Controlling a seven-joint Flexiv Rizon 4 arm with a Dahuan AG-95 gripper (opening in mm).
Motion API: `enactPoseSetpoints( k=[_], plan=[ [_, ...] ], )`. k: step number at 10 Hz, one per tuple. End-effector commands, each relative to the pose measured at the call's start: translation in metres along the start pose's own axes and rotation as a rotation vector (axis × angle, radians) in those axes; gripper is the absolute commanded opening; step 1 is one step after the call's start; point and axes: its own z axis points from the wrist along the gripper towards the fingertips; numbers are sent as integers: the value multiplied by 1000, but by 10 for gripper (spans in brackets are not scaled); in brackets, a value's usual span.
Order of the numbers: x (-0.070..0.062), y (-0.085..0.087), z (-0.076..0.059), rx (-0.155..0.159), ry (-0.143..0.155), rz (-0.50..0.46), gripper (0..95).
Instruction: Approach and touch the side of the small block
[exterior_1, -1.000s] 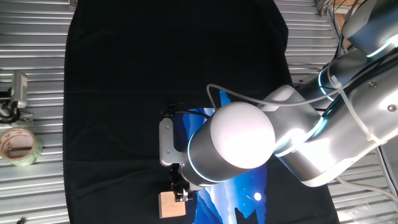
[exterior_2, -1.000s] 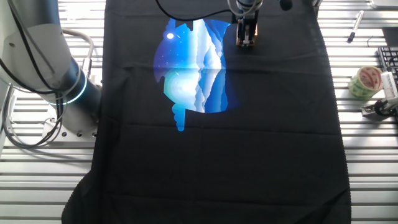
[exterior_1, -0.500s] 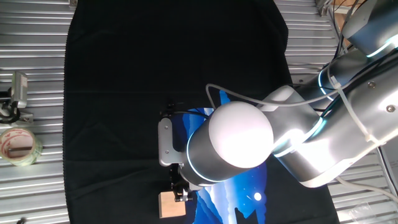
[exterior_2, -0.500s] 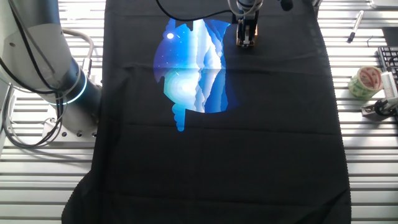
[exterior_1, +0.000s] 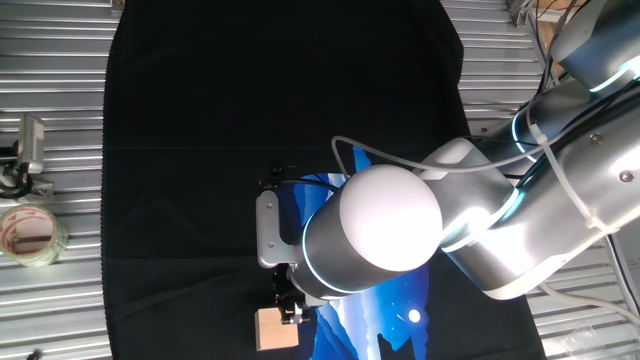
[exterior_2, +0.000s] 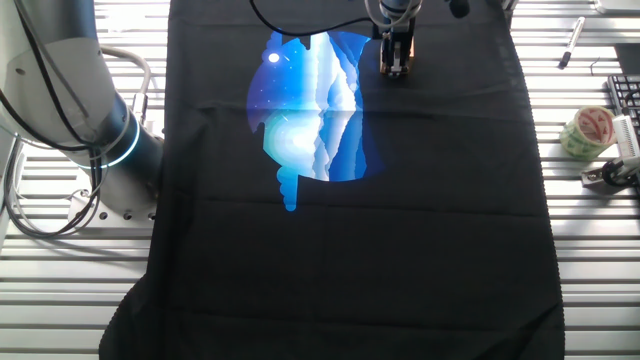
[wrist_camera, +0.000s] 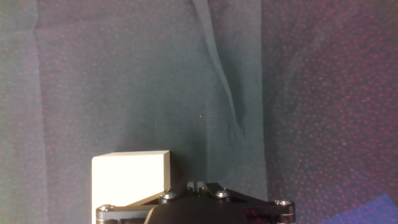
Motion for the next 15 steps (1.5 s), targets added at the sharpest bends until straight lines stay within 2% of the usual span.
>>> enactPoseSetpoints(
  k=[1, 8, 9, 15],
  plan=[
    [0, 0, 0, 3, 0, -2, 0],
    [0, 0, 1, 3, 0, -17, 0],
    [0, 0, 1, 3, 0, -19, 190],
    [0, 0, 1, 4, -4, -23, 190]
  ],
)
